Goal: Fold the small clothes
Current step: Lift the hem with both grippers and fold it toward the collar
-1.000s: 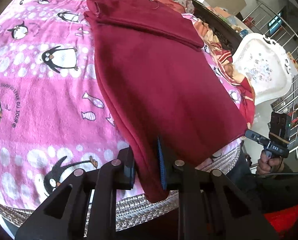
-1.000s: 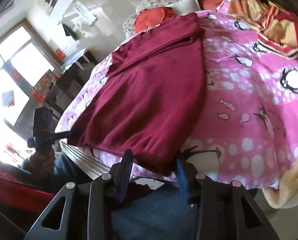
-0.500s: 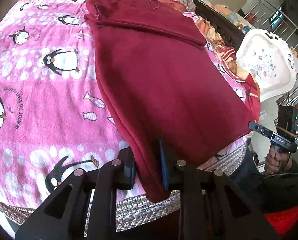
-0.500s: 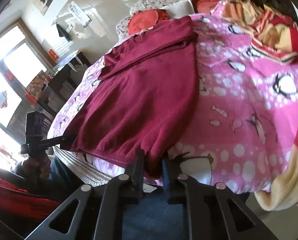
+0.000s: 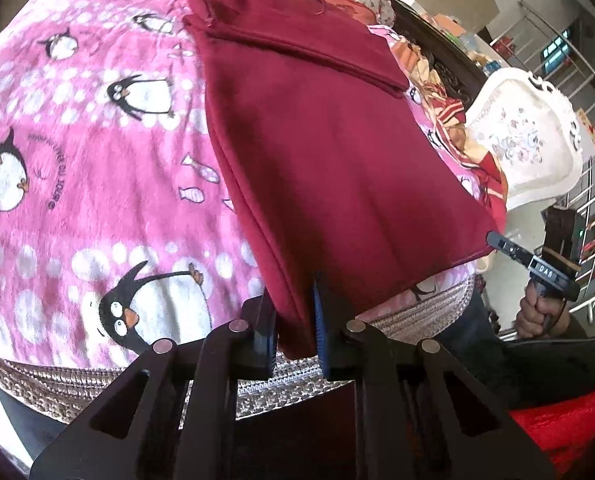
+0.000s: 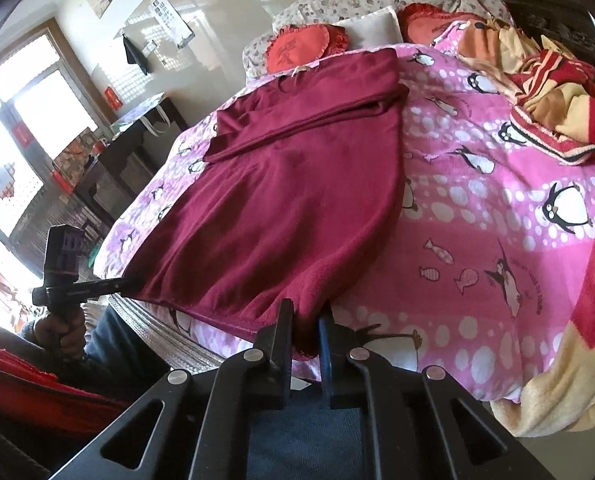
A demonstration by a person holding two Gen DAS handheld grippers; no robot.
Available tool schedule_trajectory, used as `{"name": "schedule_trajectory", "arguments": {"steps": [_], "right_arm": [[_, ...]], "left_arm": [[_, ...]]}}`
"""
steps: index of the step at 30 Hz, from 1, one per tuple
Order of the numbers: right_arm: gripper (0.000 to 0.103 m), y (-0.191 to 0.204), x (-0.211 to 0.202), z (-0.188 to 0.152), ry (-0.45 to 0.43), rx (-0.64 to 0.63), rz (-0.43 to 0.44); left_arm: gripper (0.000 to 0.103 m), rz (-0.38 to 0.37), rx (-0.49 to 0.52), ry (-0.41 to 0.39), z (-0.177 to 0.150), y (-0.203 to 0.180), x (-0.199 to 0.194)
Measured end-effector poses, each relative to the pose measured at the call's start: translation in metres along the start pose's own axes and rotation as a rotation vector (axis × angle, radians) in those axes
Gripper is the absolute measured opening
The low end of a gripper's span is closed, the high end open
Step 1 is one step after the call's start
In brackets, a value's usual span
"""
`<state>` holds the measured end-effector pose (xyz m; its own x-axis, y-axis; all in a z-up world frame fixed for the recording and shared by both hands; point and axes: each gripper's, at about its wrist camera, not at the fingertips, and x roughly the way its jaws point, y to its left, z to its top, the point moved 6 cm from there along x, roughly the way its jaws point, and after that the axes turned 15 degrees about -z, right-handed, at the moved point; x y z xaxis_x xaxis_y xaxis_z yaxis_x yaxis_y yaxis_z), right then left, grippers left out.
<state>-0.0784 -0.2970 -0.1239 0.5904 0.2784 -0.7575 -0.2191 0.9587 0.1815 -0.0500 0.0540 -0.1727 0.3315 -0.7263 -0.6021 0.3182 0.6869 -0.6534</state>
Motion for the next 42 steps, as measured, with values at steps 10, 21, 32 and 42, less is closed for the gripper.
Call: {"name": "schedule_trajectory", "arguments": {"steps": [10,21,32,42], "right_arm": [[0.009,0.003,-0.015,0.033,-0.107,-0.013,-0.025],[0.009,0.002,0.038,0.155,-0.264,-0.045,-0.207],[0.009,-0.001,0.083,0.298,-0.367,-0.006,-0.249],[0.009,-0.04,0.154,0.333,-0.241,0.184,-0.219]], "left_arm": [[0.008,0.011,0.058,-0.169,0.049,-0.021,-0.028],[0.008,0.042,-0.01,-0.344,0.181,-0.001,-0.003],[0.008,0.209,0.029,-0.437,0.334,0.025,-0.002],[0.011,0.318,0.005,-0.263,0.366,0.073,0.054]]}}
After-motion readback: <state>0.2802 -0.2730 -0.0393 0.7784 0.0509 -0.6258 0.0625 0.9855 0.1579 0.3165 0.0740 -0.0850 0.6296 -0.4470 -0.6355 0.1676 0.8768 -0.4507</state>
